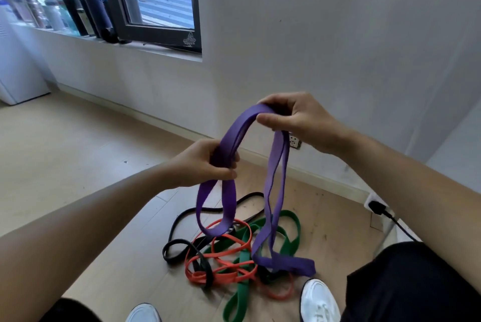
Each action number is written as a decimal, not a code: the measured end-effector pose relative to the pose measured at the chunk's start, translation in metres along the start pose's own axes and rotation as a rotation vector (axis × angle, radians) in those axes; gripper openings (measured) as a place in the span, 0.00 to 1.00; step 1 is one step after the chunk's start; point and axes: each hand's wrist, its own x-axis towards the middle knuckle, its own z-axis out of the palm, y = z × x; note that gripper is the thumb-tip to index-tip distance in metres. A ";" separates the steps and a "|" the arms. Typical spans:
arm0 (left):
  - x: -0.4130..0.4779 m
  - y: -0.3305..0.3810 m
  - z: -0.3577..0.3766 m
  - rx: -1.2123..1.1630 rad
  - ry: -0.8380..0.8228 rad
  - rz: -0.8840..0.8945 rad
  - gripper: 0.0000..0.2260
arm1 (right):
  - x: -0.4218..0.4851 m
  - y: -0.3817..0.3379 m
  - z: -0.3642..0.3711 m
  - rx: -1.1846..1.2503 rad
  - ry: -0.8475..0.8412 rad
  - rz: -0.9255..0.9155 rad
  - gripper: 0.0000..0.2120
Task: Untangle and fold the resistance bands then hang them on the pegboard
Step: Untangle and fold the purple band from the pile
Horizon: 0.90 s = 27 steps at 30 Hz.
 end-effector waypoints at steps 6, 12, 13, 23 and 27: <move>-0.004 -0.029 0.001 0.064 -0.049 -0.163 0.13 | 0.002 0.014 -0.018 0.180 0.250 0.025 0.03; -0.007 -0.044 -0.012 -0.109 0.022 -0.261 0.14 | 0.002 0.042 -0.035 0.173 0.355 0.116 0.02; -0.007 -0.043 -0.012 -0.143 0.042 -0.260 0.15 | 0.001 0.048 -0.038 0.167 0.372 0.135 0.04; -0.002 -0.038 -0.033 -0.541 0.121 -0.202 0.22 | -0.021 0.099 -0.058 -0.091 0.207 0.331 0.11; -0.002 -0.036 -0.042 -0.620 0.043 -0.201 0.23 | -0.026 0.110 -0.059 -0.154 0.037 0.398 0.12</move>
